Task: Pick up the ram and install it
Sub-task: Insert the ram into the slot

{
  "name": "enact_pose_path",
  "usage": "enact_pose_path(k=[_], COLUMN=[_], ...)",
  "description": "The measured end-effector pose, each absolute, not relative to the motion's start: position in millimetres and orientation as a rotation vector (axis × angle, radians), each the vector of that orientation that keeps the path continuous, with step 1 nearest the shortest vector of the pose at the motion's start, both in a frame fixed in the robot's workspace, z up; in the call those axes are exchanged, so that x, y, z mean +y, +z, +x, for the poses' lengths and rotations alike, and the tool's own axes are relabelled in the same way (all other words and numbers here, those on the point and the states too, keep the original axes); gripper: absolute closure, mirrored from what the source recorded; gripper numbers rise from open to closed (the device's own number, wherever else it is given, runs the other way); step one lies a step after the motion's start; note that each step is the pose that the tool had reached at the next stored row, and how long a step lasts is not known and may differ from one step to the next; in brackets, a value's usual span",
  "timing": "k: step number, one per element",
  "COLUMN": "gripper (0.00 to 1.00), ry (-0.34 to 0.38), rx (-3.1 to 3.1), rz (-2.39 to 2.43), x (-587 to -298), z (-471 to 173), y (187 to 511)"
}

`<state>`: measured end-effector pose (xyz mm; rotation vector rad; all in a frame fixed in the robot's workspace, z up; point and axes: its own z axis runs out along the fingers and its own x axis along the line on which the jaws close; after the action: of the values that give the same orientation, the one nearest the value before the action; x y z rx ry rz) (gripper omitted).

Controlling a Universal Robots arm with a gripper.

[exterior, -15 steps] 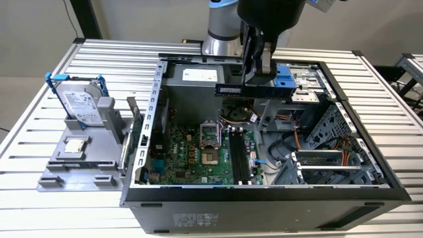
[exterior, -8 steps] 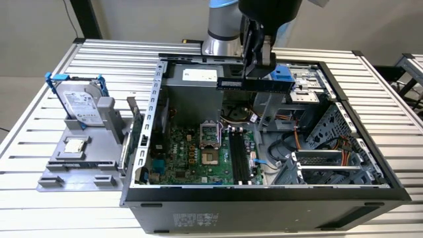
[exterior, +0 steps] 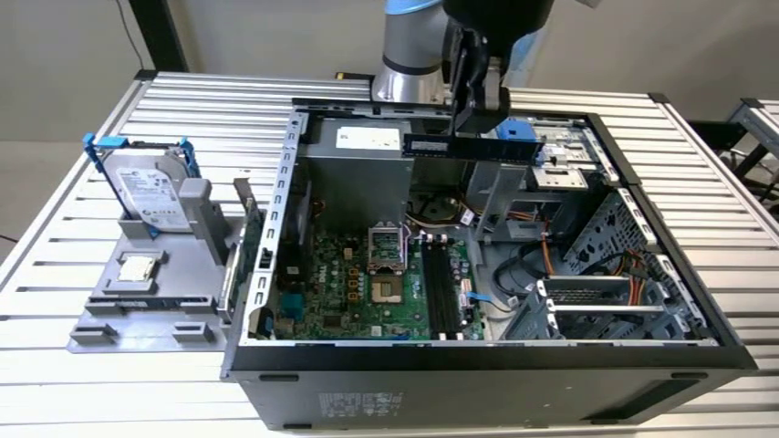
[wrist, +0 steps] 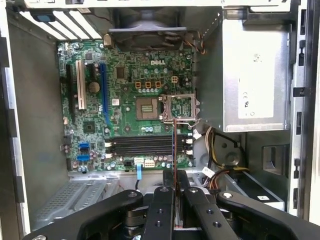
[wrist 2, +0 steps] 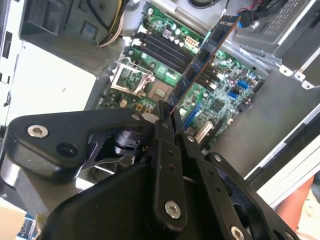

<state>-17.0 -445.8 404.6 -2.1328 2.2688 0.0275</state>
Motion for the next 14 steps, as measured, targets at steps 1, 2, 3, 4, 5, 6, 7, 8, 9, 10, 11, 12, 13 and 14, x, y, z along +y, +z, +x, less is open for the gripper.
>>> enact_pose_path(k=[1, 2, 3, 4, 5, 6, 7, 8, 9, 10, 11, 12, 13, 14], gripper=[1.0, 1.0, 1.0, 1.0, 1.0, 1.0, 1.0, 1.0, 1.0, 1.0, 1.0, 1.0, 1.0, 1.0], ry=[0.028, 0.027, 0.027, 0.027, 0.027, 0.027, 0.027, 0.027, 0.027, 0.027, 0.027, 0.027, 0.027, 0.027], rx=[2.275, 2.281, 2.29, 2.299, 2.302, 2.302, 2.302, 2.302, 2.302, 2.302, 2.302, 2.302, 2.302, 2.302], rz=[-2.126, -2.119, -2.11, -2.1, -2.097, -2.097, -2.097, -2.097, -2.097, -2.097, -2.097, -2.097, -2.097, -2.097], x=[-445.7, -445.6, -445.3, -445.3, -445.3, -445.3, -445.2, -445.2, -445.2, -445.2, -445.2, -445.2, -445.2, -445.2], z=[-16.2, -15.6, -15.5, -15.5, -15.5, -15.4, -15.4, -15.4, -15.4, -15.4, -15.4, -15.4, -15.3, -15.3], y=[404.3, 404.1, 404.1, 404.1, 404.1, 404.1, 404.0, 404.0, 404.0, 404.0, 404.0, 404.0, 404.0, 404.0])
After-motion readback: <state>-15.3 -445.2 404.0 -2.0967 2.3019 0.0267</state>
